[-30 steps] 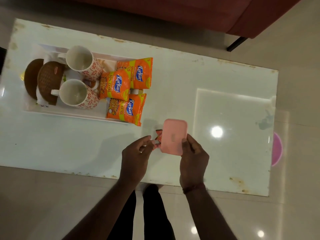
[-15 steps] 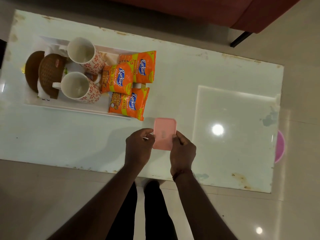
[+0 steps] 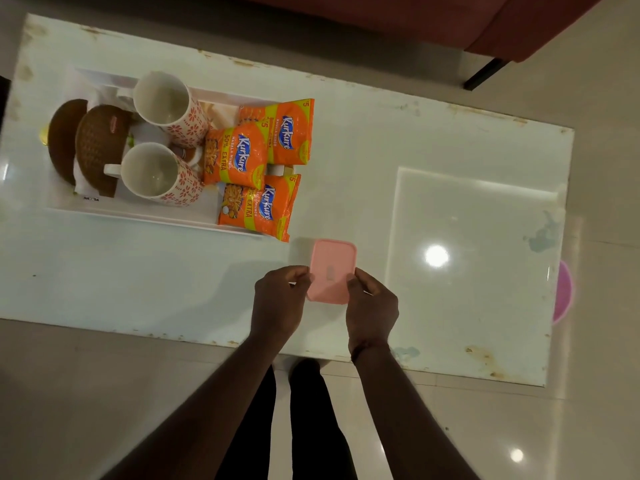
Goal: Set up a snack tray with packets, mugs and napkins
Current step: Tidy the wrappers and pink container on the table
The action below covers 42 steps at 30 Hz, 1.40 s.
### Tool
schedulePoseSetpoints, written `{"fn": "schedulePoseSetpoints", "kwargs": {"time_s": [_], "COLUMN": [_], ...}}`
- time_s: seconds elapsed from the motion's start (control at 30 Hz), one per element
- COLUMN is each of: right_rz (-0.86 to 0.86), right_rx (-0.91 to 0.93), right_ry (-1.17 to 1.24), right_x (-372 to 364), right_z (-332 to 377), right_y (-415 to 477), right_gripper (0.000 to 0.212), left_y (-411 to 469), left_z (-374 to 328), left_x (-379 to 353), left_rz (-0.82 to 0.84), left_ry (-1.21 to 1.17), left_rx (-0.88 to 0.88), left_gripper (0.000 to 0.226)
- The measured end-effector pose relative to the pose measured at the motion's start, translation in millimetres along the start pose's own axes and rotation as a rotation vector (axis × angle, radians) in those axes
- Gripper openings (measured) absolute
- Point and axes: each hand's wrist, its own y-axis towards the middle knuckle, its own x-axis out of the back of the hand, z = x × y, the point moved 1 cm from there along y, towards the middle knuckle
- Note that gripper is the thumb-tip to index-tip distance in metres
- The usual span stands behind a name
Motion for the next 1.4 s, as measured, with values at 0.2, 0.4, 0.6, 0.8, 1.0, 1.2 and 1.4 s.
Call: {"fn": "schedulePoseSetpoints", "kwargs": {"time_s": [0.2, 0.4, 0.6, 0.8, 1.0, 1.2, 1.4], "right_rz": [0.093, 0.188, 0.321, 0.273, 0.132, 0.029, 0.07], "right_rx": [-0.176, -0.159, -0.258, -0.219, -0.258, -0.239, -0.245], "right_ry": [0.183, 0.059, 0.209, 0.449, 0.56, 0.536, 0.487], "right_x": [5.7, 14.1, 18.9, -5.6, -24.5, -28.9, -15.3], "right_z": [-1.2, 11.7, 10.3, 16.0, 12.1, 15.4, 11.5], "right_y": [3.1, 6.4, 26.0, 29.2, 22.7, 21.5, 19.1], "right_gripper": [0.022, 0.022, 0.036, 0.011, 0.01, 0.016, 0.011], "left_y": [5.6, 16.6, 23.6, 20.5, 26.3, 28.5, 15.8], "left_z": [-1.3, -10.2, -5.8, -24.7, -26.4, -24.3, -19.3], "left_x": [-0.9, 6.1, 0.5, -18.8, -26.0, -23.0, -17.2], "left_rz": [0.029, 0.152, 0.146, 0.019, -0.126, -0.13, -0.076], "left_ry": [0.035, 0.11, -0.045, -0.512, -0.555, -0.495, -0.429], "left_rx": [0.03, 0.101, 0.193, 0.322, 0.409, 0.374, 0.287], "left_gripper": [0.023, 0.024, 0.043, 0.032, 0.03, 0.029, 0.041]}}
